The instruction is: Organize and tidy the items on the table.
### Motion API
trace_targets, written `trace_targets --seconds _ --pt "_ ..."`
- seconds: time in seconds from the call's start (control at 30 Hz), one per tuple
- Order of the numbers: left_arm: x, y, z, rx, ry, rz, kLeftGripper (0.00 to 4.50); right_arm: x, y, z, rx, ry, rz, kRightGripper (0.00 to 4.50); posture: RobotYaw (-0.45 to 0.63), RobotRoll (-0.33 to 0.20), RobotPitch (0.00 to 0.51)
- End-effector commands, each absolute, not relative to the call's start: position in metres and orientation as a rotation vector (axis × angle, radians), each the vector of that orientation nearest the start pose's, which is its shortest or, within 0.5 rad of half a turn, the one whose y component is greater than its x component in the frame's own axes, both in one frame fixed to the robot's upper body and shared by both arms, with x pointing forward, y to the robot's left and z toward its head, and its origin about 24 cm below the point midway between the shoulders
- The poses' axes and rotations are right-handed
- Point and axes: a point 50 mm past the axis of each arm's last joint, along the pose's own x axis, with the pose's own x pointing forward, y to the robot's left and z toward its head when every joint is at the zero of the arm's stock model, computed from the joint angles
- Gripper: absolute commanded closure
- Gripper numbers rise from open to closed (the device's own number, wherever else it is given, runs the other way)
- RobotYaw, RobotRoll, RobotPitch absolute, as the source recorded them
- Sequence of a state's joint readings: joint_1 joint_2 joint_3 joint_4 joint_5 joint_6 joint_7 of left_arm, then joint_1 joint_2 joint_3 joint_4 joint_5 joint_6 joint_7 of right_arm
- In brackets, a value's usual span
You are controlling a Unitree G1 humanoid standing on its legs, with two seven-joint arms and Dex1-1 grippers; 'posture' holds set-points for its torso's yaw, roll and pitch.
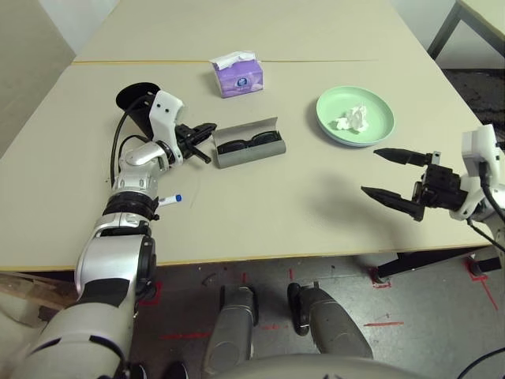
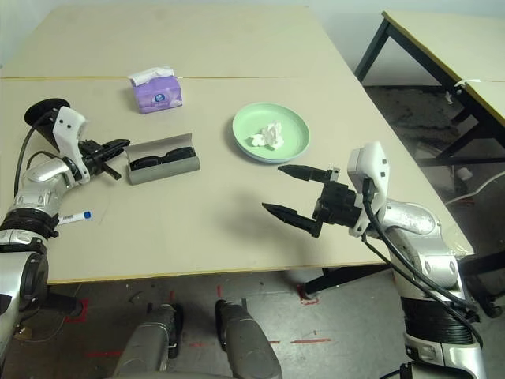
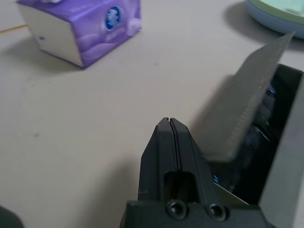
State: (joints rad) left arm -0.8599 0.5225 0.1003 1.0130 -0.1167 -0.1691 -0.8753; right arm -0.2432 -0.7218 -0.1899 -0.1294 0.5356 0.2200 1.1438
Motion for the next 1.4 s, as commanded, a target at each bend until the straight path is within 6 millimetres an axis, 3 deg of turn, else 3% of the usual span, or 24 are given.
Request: trace_targets --seconds 0.03,0.63,1.1,1.4 --pt "0.368 0.245 0.131 0.295 0.066 -0.664 4.47 0.256 -0.231 0.174 -0.297 -0.093 1.087 0.0 -0.16 0.0 0.18" --pt "0.347 0.254 0.119 0.393 0.176 -0.838 4.47 0.257 -0.231 0.167 -0.244 -0.067 1.109 0.0 -0.14 0.0 0.173" --pt "0.335 0.241 0.11 0.402 0.213 -0.953 4.47 0.257 -0.228 0.164 -0.247 -0.064 1.119 0.0 -0.14 0.0 0.173" --pt "0.329 0.246 0.112 0.405 0.245 -0.988 4.47 0.257 -0.228 0.164 -0.243 -0.065 1.121 0.0 -0.14 0.0 0.176"
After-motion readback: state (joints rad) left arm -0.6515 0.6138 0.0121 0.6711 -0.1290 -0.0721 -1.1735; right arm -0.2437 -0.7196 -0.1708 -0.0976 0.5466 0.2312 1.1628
